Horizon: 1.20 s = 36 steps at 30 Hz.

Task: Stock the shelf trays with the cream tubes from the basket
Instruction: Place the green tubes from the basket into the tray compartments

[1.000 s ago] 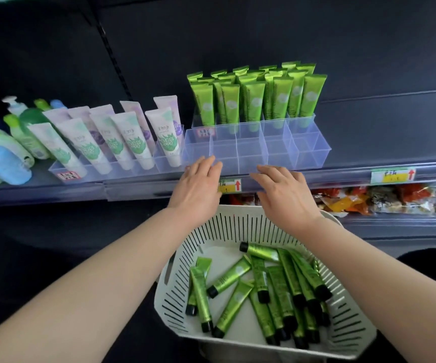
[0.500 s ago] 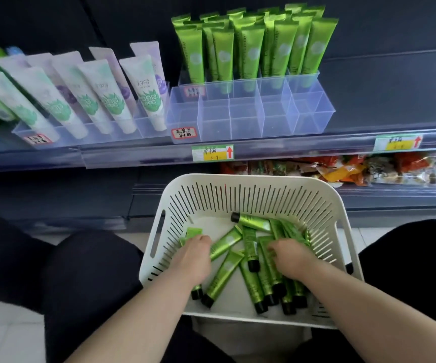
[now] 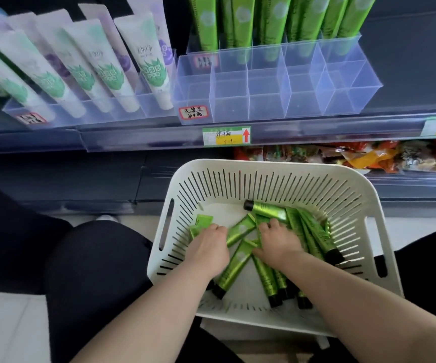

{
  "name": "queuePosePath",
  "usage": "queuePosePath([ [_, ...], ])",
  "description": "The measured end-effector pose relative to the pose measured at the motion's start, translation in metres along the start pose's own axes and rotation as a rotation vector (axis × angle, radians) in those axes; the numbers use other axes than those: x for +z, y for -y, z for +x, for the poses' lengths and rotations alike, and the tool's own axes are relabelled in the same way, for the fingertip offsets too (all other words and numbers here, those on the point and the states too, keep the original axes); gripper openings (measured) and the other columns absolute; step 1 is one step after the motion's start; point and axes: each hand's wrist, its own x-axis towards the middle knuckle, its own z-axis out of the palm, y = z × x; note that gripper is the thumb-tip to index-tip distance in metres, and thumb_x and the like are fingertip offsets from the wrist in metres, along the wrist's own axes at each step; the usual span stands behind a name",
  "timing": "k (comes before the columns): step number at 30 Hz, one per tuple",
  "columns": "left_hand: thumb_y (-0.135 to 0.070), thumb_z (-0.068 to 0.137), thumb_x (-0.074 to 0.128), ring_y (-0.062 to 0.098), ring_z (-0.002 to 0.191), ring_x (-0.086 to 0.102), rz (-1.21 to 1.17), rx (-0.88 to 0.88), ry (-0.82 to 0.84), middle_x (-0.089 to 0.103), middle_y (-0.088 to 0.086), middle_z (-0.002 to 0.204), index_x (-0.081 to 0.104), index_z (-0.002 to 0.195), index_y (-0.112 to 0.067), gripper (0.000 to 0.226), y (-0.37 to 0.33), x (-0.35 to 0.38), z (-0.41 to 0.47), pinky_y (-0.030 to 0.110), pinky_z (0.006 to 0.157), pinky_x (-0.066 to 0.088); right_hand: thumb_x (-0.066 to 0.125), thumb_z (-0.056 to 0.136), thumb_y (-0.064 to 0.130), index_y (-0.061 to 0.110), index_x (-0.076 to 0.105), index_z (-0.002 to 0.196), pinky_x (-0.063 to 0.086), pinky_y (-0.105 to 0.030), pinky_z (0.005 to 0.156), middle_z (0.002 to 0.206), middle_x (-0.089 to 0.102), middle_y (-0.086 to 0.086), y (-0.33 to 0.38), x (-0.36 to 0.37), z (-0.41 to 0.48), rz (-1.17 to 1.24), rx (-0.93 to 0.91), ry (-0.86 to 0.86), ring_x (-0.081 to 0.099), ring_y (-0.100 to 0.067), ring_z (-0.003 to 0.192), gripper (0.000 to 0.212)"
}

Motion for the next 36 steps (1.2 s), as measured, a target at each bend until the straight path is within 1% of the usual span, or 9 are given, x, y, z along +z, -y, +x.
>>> queuePosePath([
  [5, -0.012, 0.091, 0.055, 0.02, 0.105, 0.053, 0.012, 0.006, 0.018, 0.051, 0.002, 0.123, 0.055, 0.123, -0.013, 0.032, -0.003, -0.001, 0.003, 0.038, 0.084, 0.052, 0.062, 0.078, 0.02, 0.016, 0.036, 0.117, 0.048, -0.033, 0.068, 0.111, 0.052, -0.008, 0.004, 0.002, 0.004, 0.035, 0.089, -0.017, 0.055, -0.025, 0.095, 0.047],
  [9, -0.012, 0.089, 0.058, 0.02, 0.103, 0.055, 0.007, 0.0, 0.024, 0.052, 0.001, 0.121, 0.055, 0.121, -0.014, 0.031, -0.003, 0.0, 0.006, 0.04, 0.084, 0.053, 0.053, 0.082, 0.022, 0.017, 0.028, 0.131, 0.036, -0.029, 0.049, 0.081, 0.052, 0.0, 0.0, -0.002, 0.001, 0.181, 0.109, -0.003, 0.051, -0.02, 0.069, 0.056],
  [14, -0.012, 0.089, 0.059, 0.02, 0.102, 0.055, -0.014, -0.01, 0.004, 0.053, 0.001, 0.12, 0.056, 0.121, -0.014, 0.033, -0.002, 0.001, 0.007, 0.04, 0.083, 0.054, 0.032, 0.099, 0.043, 0.01, 0.039, 0.119, 0.038, -0.034, 0.057, 0.096, 0.062, -0.008, -0.011, -0.028, -0.004, 0.372, 0.042, -0.063, 0.058, -0.026, 0.079, 0.039],
  [22, -0.017, 0.092, 0.056, 0.022, 0.102, 0.056, -0.091, -0.042, 0.016, 0.055, 0.005, 0.123, 0.045, 0.135, -0.015, 0.044, -0.011, -0.011, 0.019, 0.03, 0.071, 0.04, 0.049, 0.092, 0.035, 0.022, 0.039, 0.108, 0.038, -0.025, 0.053, 0.082, 0.053, 0.009, -0.033, -0.09, -0.034, 0.527, -0.104, -0.04, 0.053, -0.007, 0.07, 0.023],
  [25, -0.01, 0.092, 0.051, 0.022, 0.098, 0.057, -0.075, -0.071, 0.042, 0.058, 0.008, 0.121, 0.044, 0.134, -0.014, 0.043, -0.017, -0.016, 0.034, 0.031, 0.068, 0.044, 0.046, 0.094, 0.045, 0.02, 0.046, 0.101, 0.046, -0.032, 0.064, 0.089, 0.058, 0.003, -0.042, -0.099, -0.04, 0.566, -0.125, -0.068, 0.057, -0.014, 0.077, 0.026],
  [27, -0.009, 0.092, 0.049, 0.022, 0.093, 0.055, -0.056, -0.096, 0.09, 0.058, 0.009, 0.12, 0.044, 0.131, -0.013, 0.039, -0.021, -0.016, 0.041, 0.032, 0.069, 0.045, 0.05, 0.094, 0.04, 0.019, 0.046, 0.094, 0.044, -0.03, 0.061, 0.09, 0.059, 0.001, -0.047, -0.099, -0.042, 0.558, -0.113, -0.085, 0.056, -0.014, 0.075, 0.022],
  [30, -0.002, 0.089, 0.046, 0.024, 0.091, 0.056, 0.008, -0.108, 0.181, 0.058, 0.01, 0.118, 0.043, 0.133, -0.012, 0.045, -0.027, -0.009, 0.047, 0.032, 0.067, 0.048, 0.054, 0.093, 0.029, 0.013, 0.045, 0.107, 0.035, -0.02, 0.049, 0.088, 0.057, 0.003, -0.048, -0.094, -0.042, 0.536, -0.089, -0.123, 0.053, -0.012, 0.069, 0.023],
  [32, 0.004, 0.085, 0.044, 0.023, 0.082, 0.056, 0.058, -0.117, 0.222, 0.058, 0.008, 0.103, 0.039, 0.134, -0.011, 0.051, -0.031, -0.003, 0.05, 0.031, 0.057, 0.044, 0.055, 0.092, 0.03, 0.016, 0.045, 0.108, 0.04, -0.022, 0.048, 0.083, 0.057, 0.005, -0.047, -0.091, -0.043, 0.563, -0.088, -0.134, 0.055, -0.009, 0.066, 0.023],
  [36, -0.004, 0.087, 0.057, 0.027, 0.092, 0.061, 0.106, -0.149, 0.208, 0.061, 0.009, 0.102, 0.036, 0.131, -0.008, 0.049, -0.035, 0.016, 0.052, 0.033, 0.063, 0.048, 0.048, 0.094, 0.04, 0.011, 0.047, 0.115, 0.054, -0.038, 0.065, 0.089, 0.062, -0.002, -0.046, -0.09, -0.051, 0.59, -0.098, -0.129, 0.06, -0.017, 0.071, 0.035],
])
